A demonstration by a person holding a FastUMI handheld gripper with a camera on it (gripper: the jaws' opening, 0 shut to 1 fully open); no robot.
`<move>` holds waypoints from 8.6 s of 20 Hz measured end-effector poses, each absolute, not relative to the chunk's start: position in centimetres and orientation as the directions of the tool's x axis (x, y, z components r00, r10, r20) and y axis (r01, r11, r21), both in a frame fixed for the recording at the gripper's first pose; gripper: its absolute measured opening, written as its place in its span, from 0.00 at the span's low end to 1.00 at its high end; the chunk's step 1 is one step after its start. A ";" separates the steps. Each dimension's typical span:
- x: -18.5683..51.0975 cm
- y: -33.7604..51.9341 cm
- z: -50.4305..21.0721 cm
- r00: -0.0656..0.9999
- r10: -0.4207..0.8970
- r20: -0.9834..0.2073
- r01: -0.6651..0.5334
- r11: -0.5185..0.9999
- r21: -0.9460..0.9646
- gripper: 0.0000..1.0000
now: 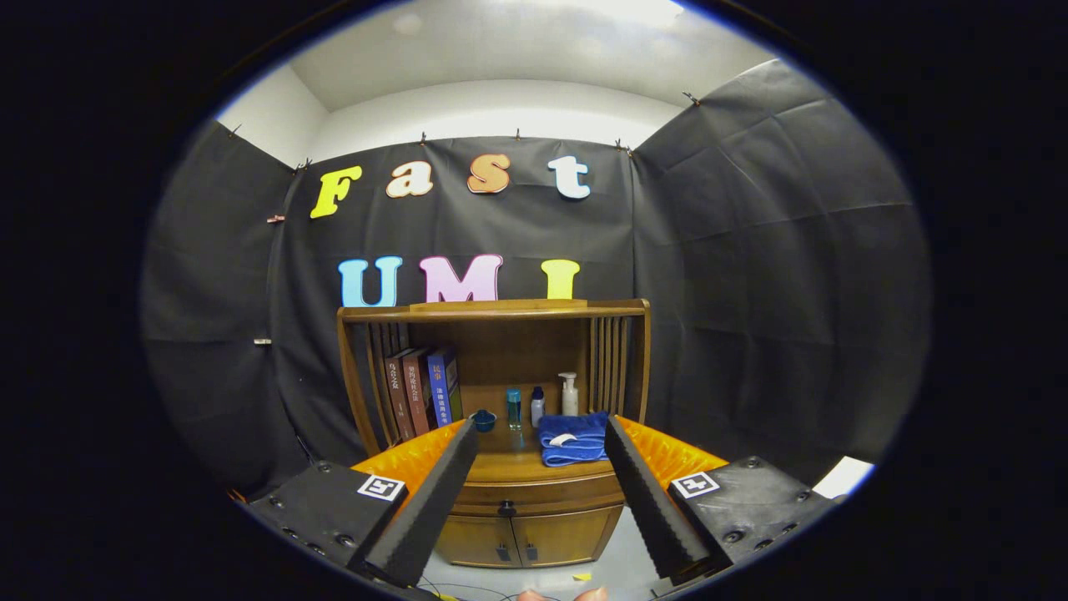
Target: Pull open the drawer, take out the items inside it, and place them on the countertop above the cabinet.
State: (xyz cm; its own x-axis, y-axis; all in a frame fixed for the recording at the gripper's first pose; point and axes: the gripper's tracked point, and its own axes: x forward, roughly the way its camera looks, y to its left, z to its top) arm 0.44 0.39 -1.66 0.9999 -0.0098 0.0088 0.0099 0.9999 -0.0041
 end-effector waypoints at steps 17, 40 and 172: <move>11.5 4.6 -26.6 0.994 0.023 -0.106 -0.030 0.997 -0.065 0.99; 23.8 6.1 -41.8 0.955 0.036 -0.293 -0.022 0.999 0.049 0.40; 35.0 3.3 -30.7 0.558 0.066 -0.827 -0.080 0.996 0.025 0.80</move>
